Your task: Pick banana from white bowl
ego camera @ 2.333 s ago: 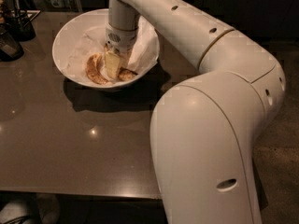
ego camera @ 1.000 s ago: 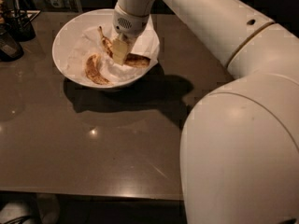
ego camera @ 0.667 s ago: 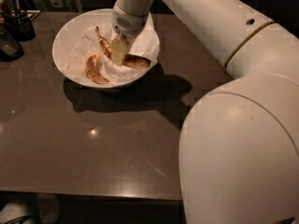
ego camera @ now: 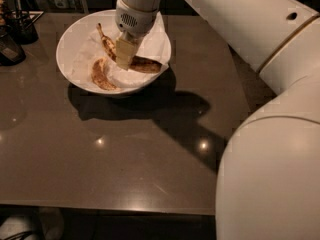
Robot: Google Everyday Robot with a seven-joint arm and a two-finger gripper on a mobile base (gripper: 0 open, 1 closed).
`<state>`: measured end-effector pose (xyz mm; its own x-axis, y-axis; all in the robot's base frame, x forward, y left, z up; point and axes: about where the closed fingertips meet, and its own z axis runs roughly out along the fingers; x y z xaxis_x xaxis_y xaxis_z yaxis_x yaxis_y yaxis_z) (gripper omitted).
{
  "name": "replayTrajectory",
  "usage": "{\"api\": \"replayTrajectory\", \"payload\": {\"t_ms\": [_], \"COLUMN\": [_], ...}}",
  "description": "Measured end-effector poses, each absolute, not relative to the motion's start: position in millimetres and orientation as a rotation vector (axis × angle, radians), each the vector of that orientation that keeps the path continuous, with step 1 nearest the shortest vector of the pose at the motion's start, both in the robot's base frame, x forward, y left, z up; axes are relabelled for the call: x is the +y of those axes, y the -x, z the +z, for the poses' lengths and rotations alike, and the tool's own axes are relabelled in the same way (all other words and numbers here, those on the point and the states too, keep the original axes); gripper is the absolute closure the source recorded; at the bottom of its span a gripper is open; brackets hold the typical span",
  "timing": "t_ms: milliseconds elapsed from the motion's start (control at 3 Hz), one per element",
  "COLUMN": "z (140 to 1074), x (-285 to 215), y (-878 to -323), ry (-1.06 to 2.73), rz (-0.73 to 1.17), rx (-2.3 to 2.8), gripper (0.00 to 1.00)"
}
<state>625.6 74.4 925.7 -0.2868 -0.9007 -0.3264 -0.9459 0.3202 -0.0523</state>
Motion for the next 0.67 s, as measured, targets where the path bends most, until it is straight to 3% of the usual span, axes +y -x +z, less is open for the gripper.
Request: {"api": "replayTrajectory", "payload": {"t_ms": [667], "z": [954.2], "x": [80.6], "y": [-593.4], "ry": [1.717], "rz": [0.201], "rx": [2.222], "gripper": [1.00]}}
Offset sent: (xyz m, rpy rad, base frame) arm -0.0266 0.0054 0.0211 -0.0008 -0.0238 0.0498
